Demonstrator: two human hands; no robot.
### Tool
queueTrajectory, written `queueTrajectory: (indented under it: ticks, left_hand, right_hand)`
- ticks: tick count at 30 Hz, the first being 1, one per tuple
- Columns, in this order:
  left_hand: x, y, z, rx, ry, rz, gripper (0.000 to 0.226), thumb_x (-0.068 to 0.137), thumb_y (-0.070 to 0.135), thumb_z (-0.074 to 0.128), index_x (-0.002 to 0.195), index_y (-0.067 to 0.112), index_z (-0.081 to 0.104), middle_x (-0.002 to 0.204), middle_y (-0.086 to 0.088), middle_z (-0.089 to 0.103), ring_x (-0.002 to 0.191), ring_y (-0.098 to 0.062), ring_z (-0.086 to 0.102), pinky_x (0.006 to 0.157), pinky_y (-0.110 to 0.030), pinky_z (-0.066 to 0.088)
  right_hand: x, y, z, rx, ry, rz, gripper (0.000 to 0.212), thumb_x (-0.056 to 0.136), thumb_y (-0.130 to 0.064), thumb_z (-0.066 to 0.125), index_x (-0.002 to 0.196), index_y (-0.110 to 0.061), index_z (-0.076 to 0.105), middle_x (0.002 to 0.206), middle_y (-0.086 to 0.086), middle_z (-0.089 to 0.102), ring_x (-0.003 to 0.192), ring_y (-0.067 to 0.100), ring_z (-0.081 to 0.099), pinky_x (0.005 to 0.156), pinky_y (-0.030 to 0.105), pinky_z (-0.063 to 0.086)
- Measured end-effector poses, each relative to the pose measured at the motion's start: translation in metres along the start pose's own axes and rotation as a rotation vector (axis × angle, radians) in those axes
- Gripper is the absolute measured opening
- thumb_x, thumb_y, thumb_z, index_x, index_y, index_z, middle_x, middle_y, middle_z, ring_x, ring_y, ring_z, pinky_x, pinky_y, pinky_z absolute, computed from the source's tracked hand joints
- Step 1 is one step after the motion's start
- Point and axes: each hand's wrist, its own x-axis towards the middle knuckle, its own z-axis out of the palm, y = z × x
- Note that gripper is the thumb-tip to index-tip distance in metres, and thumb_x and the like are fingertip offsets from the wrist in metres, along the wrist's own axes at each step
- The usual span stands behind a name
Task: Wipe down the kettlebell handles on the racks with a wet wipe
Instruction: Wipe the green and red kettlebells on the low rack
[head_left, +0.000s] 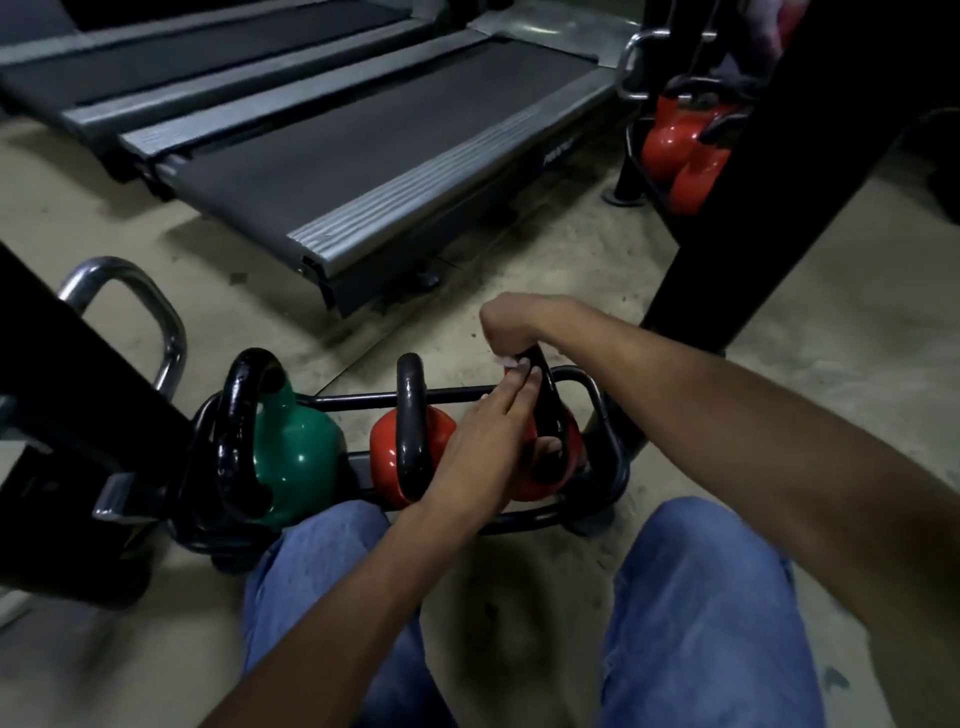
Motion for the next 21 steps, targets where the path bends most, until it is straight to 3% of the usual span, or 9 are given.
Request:
queueTrajectory:
  ticks: [3,5,7,9,12,14,16,18,21]
  left_hand:
    - [-0.001,0.01,-0.005,0.019,-0.019,-0.037,0.081,0.103,0.04,0.06,0.166,0.02,0.013,0.174,0.001,0.008,0.154,-0.023,0.026,0.122,-0.03,0.024]
    - [-0.001,0.015,-0.008,0.014,-0.055,-0.07,0.082,0.103,0.042,0.058,0.166,0.021,0.011,0.174,0.004,0.003,0.155,-0.022,0.024,0.122,-0.031,0.025]
    - [0.001,0.016,-0.008,0.042,-0.081,-0.088,0.083,0.103,0.043,0.058,0.166,0.023,0.009,0.174,0.007,0.0,0.155,-0.02,0.025,0.123,-0.036,0.031]
    - [0.003,0.016,-0.007,0.083,-0.098,-0.109,0.085,0.102,0.042,0.06,0.166,0.025,0.008,0.173,0.01,0.0,0.155,-0.021,0.027,0.121,-0.038,0.035]
    - [0.004,0.021,-0.007,0.049,-0.11,-0.171,0.085,0.102,0.038,0.062,0.166,0.03,0.007,0.172,0.016,-0.001,0.155,-0.02,0.027,0.122,-0.034,0.031]
    - [0.003,0.023,-0.008,0.011,-0.112,-0.187,0.084,0.102,0.036,0.063,0.166,0.03,0.008,0.172,0.017,-0.001,0.156,-0.017,0.023,0.122,-0.032,0.028]
    - [0.002,0.024,-0.009,0.0,-0.119,-0.202,0.084,0.102,0.036,0.063,0.166,0.03,0.009,0.172,0.017,-0.001,0.156,-0.016,0.022,0.122,-0.031,0.028]
    - [0.003,0.023,-0.008,0.002,-0.122,-0.195,0.085,0.101,0.036,0.064,0.166,0.029,0.01,0.172,0.017,0.0,0.157,-0.015,0.021,0.124,-0.034,0.029]
    - [0.004,0.017,-0.006,0.022,-0.103,-0.159,0.086,0.1,0.037,0.065,0.166,0.027,0.011,0.173,0.014,0.001,0.157,-0.014,0.019,0.125,-0.04,0.031]
  right_hand:
    - [0.0,-0.01,0.004,-0.213,-0.025,-0.086,0.028,0.088,-0.005,0.068,0.065,-0.013,0.053,0.08,0.012,0.066,0.078,0.03,0.063,0.076,0.038,0.057]
    - [0.003,-0.007,0.004,-0.198,-0.003,-0.091,0.021,0.089,-0.007,0.068,0.071,-0.011,0.058,0.095,0.014,0.072,0.081,0.03,0.063,0.076,0.037,0.058]
    - [0.002,0.0,0.0,-0.111,0.04,-0.045,0.006,0.093,-0.013,0.065,0.095,-0.008,0.07,0.112,0.013,0.073,0.088,0.029,0.064,0.074,0.035,0.053]
    - [-0.001,0.013,0.001,0.058,0.088,0.046,0.022,0.098,-0.017,0.059,0.115,-0.009,0.071,0.119,0.013,0.072,0.09,0.029,0.066,0.072,0.035,0.049]
    - [-0.005,0.039,0.023,0.521,0.21,0.227,0.026,0.098,-0.022,0.059,0.115,-0.006,0.069,0.11,0.017,0.072,0.089,0.032,0.068,0.069,0.03,0.048]
    - [-0.01,0.05,0.045,0.929,0.274,0.36,0.021,0.095,-0.023,0.062,0.101,-0.003,0.065,0.09,0.016,0.068,0.074,0.03,0.063,0.061,0.028,0.045]
    - [-0.014,0.051,0.072,1.419,0.318,0.485,0.022,0.088,-0.019,0.064,0.095,0.002,0.065,0.084,0.014,0.068,0.067,0.028,0.065,0.058,0.032,0.053]
    - [-0.019,0.042,0.093,1.933,0.227,0.492,0.014,0.091,-0.012,0.061,0.084,-0.002,0.066,0.078,0.013,0.065,0.058,0.021,0.063,0.052,0.027,0.051]
    - [-0.026,0.028,0.105,2.45,-0.081,0.329,0.035,0.107,-0.018,0.043,0.099,0.004,0.068,0.09,0.02,0.073,0.078,0.024,0.07,0.069,0.032,0.058]
